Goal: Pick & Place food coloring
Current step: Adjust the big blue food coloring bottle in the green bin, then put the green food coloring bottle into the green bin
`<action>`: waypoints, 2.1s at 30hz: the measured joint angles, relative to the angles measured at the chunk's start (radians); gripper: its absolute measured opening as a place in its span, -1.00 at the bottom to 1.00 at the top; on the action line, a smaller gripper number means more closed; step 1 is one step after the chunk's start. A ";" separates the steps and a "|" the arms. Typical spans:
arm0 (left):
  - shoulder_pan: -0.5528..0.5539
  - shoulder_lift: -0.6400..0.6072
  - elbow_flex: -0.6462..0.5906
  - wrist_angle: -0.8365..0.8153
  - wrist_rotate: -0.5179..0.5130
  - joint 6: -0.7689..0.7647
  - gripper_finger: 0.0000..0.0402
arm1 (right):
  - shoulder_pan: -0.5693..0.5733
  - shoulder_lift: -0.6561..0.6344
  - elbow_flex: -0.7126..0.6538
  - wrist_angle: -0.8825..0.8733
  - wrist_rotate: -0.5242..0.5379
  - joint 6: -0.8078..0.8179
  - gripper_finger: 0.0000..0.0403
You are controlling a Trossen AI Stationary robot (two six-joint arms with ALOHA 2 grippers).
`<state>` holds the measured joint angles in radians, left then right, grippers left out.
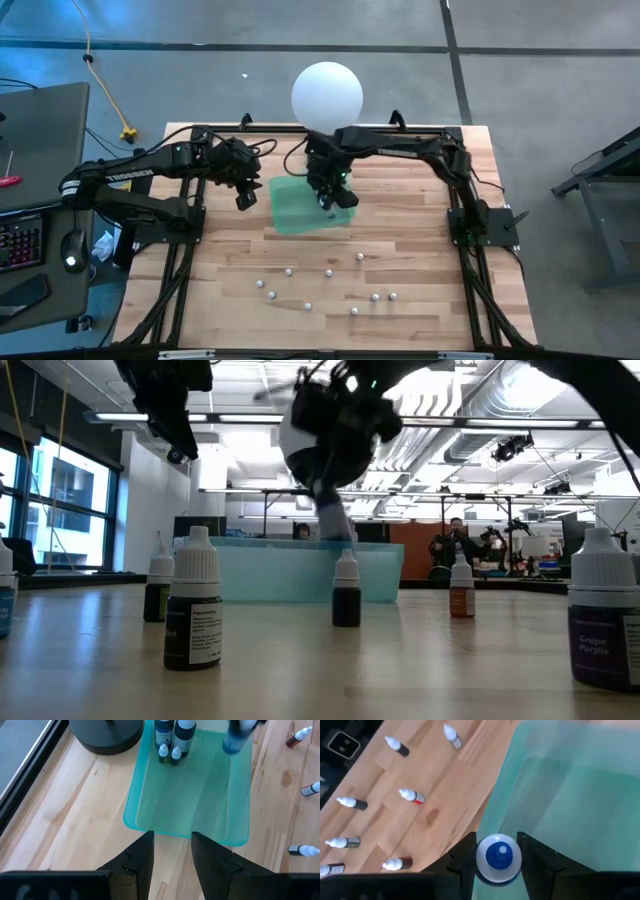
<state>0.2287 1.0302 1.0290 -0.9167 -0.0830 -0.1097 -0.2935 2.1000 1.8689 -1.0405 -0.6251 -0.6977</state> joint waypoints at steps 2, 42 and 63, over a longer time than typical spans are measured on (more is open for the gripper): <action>0.000 0.000 0.000 0.001 0.000 0.000 -0.36 | 0.000 -0.046 0.000 -0.012 0.024 0.015 -0.44; 0.000 0.000 0.000 0.047 -0.005 0.000 -0.36 | -0.001 -0.482 -0.998 1.098 0.567 0.508 -0.33; 0.000 0.000 0.000 0.041 0.066 -0.022 -0.36 | 0.020 -0.500 -0.740 0.819 0.601 0.418 -0.03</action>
<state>0.2287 1.0298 1.0290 -0.8757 -0.0166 -0.1321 -0.2731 1.6001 1.1287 -0.2218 -0.0241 -0.2797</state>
